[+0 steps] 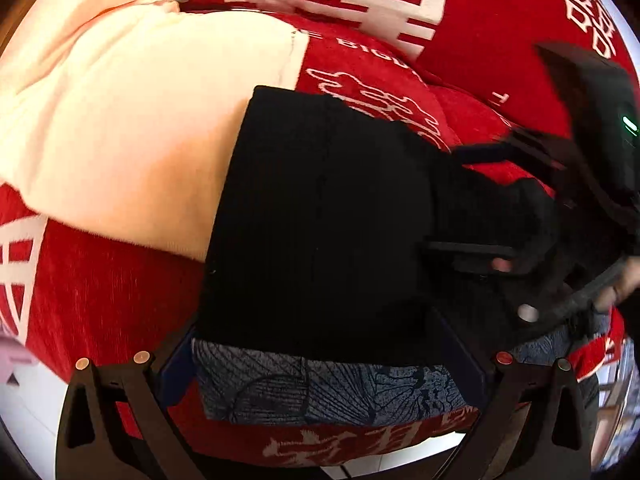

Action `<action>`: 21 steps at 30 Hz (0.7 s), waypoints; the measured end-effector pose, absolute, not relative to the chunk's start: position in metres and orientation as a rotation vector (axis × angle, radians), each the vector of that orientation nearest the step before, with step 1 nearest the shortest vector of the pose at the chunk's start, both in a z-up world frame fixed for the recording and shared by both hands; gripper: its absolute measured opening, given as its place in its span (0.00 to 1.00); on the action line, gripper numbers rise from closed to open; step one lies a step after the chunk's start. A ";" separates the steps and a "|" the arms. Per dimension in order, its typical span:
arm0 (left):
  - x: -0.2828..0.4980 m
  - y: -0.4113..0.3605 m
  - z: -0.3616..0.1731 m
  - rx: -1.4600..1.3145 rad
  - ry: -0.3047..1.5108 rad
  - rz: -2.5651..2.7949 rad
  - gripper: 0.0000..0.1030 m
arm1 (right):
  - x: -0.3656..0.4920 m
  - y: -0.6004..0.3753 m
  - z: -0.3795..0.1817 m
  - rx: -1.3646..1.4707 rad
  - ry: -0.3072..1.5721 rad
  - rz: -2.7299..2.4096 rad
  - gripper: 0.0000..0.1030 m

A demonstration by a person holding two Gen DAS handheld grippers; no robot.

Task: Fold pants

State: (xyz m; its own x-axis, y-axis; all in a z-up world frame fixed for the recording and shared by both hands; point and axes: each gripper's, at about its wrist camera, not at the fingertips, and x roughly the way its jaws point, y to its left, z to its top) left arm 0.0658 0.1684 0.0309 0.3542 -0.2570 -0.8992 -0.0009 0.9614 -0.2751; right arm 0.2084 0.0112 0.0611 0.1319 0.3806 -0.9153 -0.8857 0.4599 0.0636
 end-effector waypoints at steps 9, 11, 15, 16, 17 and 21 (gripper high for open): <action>0.071 0.163 0.031 -0.167 1.182 -0.182 1.00 | 0.225 0.019 0.054 -0.519 1.160 1.111 1.00; 0.072 0.158 0.031 -0.131 1.174 -0.169 1.00 | 0.222 0.021 0.056 -0.541 1.162 1.119 0.98; 0.071 0.163 0.034 -0.130 1.178 -0.188 1.00 | 0.215 0.014 0.076 -0.558 1.144 1.180 0.57; 0.072 0.167 0.036 -0.150 1.177 -0.201 1.00 | 0.215 0.007 0.082 -0.557 1.134 1.181 0.38; 0.073 0.173 0.038 -0.178 1.176 -0.218 1.00 | 0.215 0.001 0.088 -0.545 1.121 1.186 0.31; 0.083 0.197 0.041 -0.310 1.162 -0.284 1.00 | 0.200 -0.019 0.113 -0.516 1.041 1.232 0.20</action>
